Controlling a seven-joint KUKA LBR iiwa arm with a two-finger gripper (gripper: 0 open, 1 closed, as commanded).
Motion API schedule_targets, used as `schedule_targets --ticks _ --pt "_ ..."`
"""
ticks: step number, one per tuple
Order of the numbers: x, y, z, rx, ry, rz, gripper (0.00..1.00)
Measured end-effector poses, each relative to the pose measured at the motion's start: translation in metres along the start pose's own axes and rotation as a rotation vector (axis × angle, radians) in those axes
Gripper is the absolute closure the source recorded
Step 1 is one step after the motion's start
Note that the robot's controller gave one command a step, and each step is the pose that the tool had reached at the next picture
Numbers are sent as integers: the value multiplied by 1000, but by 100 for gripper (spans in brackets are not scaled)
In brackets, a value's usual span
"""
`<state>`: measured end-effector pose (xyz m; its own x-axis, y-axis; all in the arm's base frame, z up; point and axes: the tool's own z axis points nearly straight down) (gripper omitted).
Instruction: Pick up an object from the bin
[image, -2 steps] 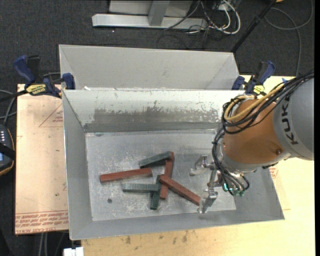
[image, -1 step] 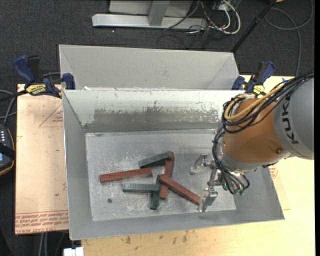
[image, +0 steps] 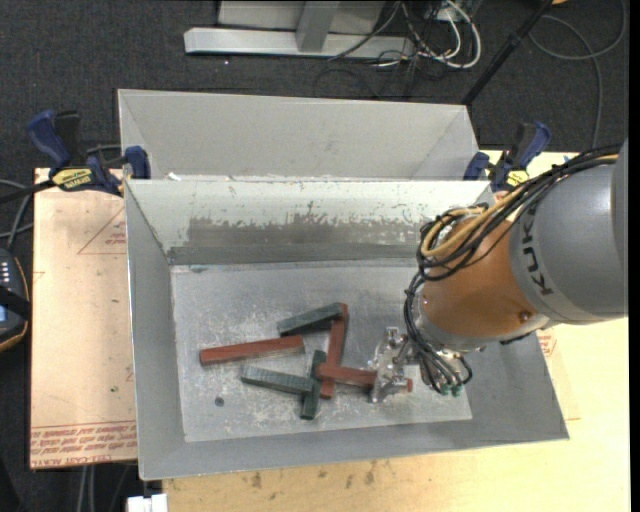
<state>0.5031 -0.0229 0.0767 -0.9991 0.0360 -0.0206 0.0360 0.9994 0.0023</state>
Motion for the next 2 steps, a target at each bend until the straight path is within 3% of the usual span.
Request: schedule_targets --ticks 1,2 --pt "0 0 0 0 0 0 100" --pt "-29 20 -199 1 9 0 100"
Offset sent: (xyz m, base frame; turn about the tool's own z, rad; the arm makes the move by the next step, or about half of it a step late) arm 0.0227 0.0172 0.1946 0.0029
